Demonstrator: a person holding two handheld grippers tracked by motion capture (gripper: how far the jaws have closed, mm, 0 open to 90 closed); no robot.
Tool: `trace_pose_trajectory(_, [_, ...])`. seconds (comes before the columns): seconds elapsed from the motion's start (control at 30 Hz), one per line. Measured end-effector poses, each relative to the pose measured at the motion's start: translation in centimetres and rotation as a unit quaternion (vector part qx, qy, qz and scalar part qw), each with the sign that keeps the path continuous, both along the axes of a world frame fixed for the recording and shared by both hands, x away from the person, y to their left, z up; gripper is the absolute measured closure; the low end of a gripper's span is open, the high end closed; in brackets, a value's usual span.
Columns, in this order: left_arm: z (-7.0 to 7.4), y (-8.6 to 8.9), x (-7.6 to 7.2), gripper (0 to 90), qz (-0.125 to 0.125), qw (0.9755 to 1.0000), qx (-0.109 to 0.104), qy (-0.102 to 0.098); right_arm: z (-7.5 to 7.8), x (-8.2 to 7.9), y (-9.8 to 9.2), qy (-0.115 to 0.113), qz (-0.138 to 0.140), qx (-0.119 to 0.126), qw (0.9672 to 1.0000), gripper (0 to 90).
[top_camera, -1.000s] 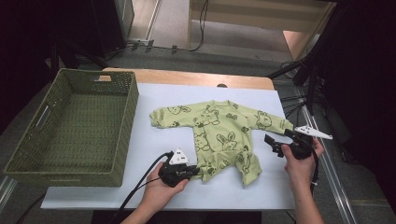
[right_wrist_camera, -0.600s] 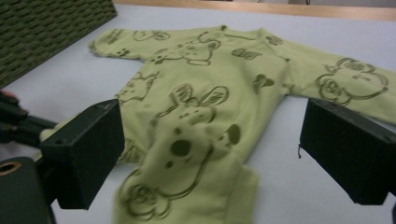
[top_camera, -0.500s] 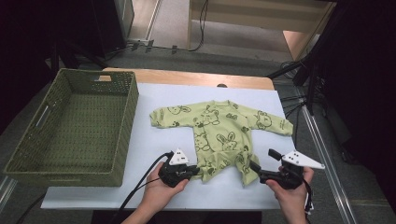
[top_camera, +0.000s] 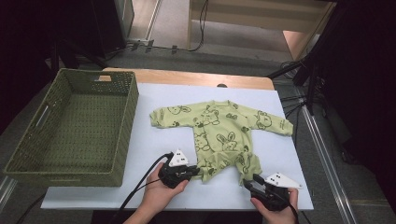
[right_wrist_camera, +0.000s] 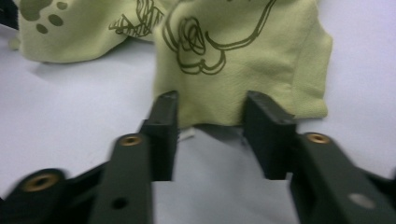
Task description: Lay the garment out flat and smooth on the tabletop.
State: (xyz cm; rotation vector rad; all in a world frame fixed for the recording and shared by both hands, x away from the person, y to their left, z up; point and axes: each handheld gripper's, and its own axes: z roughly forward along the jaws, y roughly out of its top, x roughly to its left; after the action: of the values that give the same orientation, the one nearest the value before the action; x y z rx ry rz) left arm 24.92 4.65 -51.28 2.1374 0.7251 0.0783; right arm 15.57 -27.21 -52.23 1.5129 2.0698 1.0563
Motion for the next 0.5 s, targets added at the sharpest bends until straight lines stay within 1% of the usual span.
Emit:
trace_pose_trajectory(0.03, [0.0,0.0,0.0,83.3,0.000,1.0000,0.000,0.000,0.0,0.1,-0.1,0.004,-0.001,0.000,1.0000,64.0])
trace_pose_trajectory(0.1, [0.0,0.0,0.0,83.4,0.000,1.0000,0.000,-0.001,0.0,0.1,-0.3,0.004,0.004,0.013,0.9999,73.2])
trace_pose_trajectory(0.17, [0.0,0.0,-0.1,83.4,-0.001,1.0000,-0.001,-0.003,0.2,0.0,-0.4,-0.003,0.008,0.013,0.9999,80.5])
trace_pose_trajectory(0.23, [0.1,0.1,-0.1,83.4,-0.001,1.0000,-0.003,-0.003,0.5,-0.3,-0.5,-0.013,0.013,0.021,0.9996,86.2])
trace_pose_trajectory(0.33, [0.2,0.2,-0.1,83.4,-0.003,1.0000,-0.007,-0.004,1.1,-0.5,-0.8,-0.029,0.017,0.028,0.9991,87.4])
trace_pose_trajectory(0.4, [0.5,0.2,-0.1,83.5,-0.002,0.9999,-0.010,-0.003,1.7,-0.6,-0.9,-0.043,0.021,0.028,0.9985,87.5])
trace_pose_trajectory(0.5, [1.3,0.3,0.0,83.5,-0.002,0.9999,-0.013,-0.011,2.6,-0.6,-1.1,-0.058,0.023,0.037,0.9974,87.6])
